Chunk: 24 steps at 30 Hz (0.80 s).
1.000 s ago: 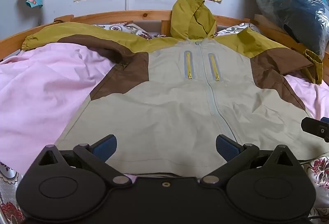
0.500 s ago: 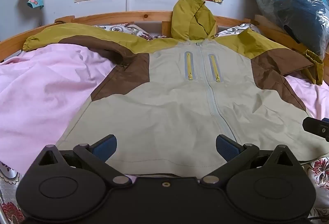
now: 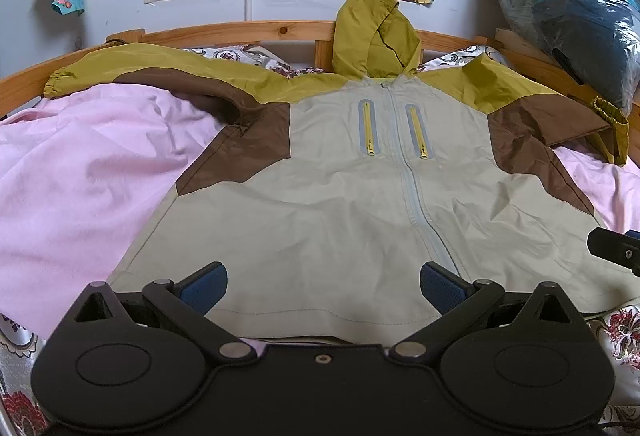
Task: Fold large clothes
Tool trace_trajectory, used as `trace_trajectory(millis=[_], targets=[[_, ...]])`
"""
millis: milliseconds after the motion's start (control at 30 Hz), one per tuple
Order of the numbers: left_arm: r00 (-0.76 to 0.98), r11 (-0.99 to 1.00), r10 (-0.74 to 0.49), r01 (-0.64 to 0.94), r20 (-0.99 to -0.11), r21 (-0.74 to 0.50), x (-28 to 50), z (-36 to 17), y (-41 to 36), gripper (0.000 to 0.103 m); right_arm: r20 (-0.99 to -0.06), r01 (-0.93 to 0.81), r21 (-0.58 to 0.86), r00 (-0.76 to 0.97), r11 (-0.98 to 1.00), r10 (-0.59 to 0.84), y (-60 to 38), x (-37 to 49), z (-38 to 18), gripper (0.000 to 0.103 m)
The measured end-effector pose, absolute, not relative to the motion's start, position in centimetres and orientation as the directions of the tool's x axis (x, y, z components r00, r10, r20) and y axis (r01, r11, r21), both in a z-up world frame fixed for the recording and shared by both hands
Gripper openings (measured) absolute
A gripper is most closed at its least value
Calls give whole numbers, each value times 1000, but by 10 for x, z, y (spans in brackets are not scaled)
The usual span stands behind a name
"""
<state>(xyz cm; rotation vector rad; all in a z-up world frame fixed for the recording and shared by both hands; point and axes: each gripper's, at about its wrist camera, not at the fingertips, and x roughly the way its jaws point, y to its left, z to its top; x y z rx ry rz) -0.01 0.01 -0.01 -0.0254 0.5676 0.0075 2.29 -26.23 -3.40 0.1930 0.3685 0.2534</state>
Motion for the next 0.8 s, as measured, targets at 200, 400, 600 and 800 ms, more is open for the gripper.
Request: trace_trajectory(millis=[200, 400, 600, 800], targets=[[843, 1000, 0, -15, -539, -22, 0, 0, 0, 102, -331, -208, 231, 902, 951, 277, -262, 23, -34, 103], [843, 1000, 0, -14, -538, -21, 0, 0, 0, 102, -331, -207, 231, 902, 951, 276, -262, 23, -35, 103], [842, 1000, 0, -14, -539, -22, 0, 0, 0, 102, -331, -206, 231, 902, 951, 276, -262, 23, -36, 103], [843, 1000, 0, -14, -538, -21, 0, 0, 0, 102, -332, -205, 231, 902, 951, 275, -263, 24, -37, 103]])
